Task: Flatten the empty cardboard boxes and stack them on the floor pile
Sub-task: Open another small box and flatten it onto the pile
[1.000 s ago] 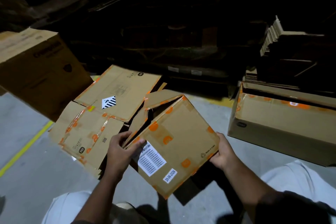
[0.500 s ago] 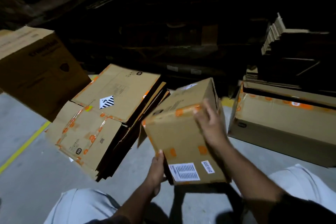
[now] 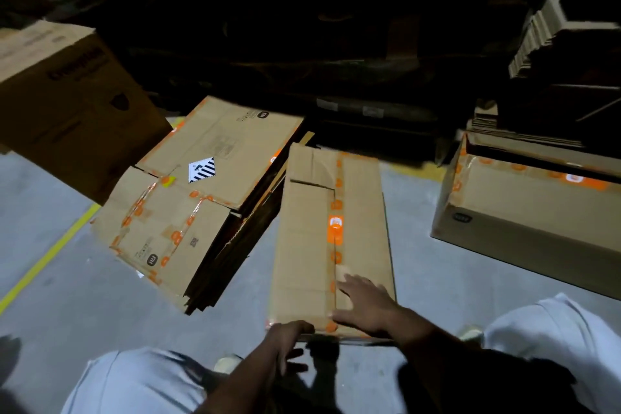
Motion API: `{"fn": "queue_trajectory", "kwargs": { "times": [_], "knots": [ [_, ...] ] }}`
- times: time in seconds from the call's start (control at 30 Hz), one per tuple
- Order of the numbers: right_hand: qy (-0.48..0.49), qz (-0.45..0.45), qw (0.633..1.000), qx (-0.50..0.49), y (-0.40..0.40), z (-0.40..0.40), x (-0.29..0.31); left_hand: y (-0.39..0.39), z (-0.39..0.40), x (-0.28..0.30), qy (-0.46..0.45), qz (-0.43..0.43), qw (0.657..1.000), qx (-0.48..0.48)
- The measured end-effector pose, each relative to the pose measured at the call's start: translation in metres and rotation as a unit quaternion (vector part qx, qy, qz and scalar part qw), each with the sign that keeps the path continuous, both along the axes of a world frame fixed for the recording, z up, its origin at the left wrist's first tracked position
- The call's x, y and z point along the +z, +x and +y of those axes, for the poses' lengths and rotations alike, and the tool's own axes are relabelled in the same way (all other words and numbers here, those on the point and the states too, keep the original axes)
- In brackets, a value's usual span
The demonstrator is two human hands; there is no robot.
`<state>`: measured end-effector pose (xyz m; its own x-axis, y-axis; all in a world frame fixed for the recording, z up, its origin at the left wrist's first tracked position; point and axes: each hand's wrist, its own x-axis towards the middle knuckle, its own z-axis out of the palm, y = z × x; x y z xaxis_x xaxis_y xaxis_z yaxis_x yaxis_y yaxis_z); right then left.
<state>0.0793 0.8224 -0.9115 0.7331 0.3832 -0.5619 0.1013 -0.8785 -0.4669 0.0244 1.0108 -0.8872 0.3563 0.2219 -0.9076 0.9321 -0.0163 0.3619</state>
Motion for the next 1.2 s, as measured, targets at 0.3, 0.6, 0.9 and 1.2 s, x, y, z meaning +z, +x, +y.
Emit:
{"fn": "queue_trajectory", "kwargs": {
  "times": [0.3, 0.6, 0.9, 1.2],
  "knots": [
    [-0.019, -0.020, 0.999, -0.040, 0.011, -0.009, -0.013, 0.011, 0.011, -0.018, 0.382, -0.044, 0.893, -0.233],
    [-0.025, -0.079, 0.996, -0.032, 0.029, 0.009, -0.029, 0.010, 0.016, -0.041, 0.377, -0.121, 0.810, -0.432],
    [-0.041, -0.048, 0.997, -0.050, 0.047, 0.041, -0.038, 0.003, 0.029, -0.046, 0.369, -0.130, 0.791, -0.471],
    [-0.012, -0.151, 0.988, -0.007, 0.064, 0.026, 0.003, -0.002, 0.027, -0.027, 0.452, -0.207, 0.675, -0.546]
  ]
}}
